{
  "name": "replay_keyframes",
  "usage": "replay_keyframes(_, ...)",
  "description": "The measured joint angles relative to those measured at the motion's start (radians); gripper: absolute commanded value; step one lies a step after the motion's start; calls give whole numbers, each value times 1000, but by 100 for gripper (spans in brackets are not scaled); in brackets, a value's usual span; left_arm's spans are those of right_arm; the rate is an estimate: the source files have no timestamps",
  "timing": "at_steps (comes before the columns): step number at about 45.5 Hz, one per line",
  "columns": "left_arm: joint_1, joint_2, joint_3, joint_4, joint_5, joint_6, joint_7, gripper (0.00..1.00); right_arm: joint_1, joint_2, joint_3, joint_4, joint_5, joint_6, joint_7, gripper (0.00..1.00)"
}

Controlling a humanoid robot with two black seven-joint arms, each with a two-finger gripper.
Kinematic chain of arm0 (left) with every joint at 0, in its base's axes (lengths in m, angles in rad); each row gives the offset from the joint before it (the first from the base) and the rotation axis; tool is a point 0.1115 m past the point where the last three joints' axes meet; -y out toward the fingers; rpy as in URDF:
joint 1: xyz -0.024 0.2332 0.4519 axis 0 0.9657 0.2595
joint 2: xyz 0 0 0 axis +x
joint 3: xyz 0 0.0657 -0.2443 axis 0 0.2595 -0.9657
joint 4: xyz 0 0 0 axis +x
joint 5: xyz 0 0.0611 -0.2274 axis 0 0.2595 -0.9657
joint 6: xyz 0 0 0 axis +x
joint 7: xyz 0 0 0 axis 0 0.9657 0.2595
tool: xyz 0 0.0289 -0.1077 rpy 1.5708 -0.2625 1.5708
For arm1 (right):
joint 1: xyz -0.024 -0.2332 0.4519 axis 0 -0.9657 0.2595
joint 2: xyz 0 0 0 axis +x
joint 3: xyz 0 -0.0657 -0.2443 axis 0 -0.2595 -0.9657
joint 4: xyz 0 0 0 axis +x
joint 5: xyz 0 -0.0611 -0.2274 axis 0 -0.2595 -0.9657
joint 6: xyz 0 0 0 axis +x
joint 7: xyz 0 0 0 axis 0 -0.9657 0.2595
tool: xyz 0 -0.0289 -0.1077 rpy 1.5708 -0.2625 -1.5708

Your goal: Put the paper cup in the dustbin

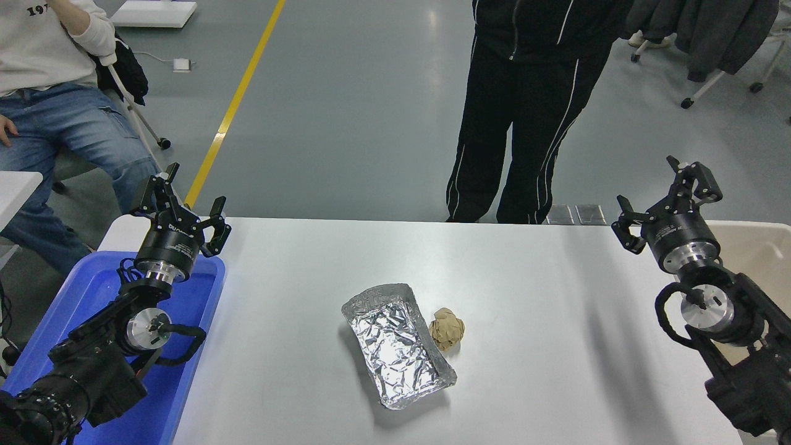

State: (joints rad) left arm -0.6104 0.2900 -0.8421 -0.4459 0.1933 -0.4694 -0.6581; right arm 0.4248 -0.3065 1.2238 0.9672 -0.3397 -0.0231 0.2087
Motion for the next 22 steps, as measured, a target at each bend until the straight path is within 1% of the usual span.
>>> replay_keyframes(13,0,0,0,0,0,0,0,100,-12,13,3,1,-93,23,46,99)
replay_keyframes(22,0,0,0,0,0,0,0,100,-16,20,8,-3,-125,28,62,99)
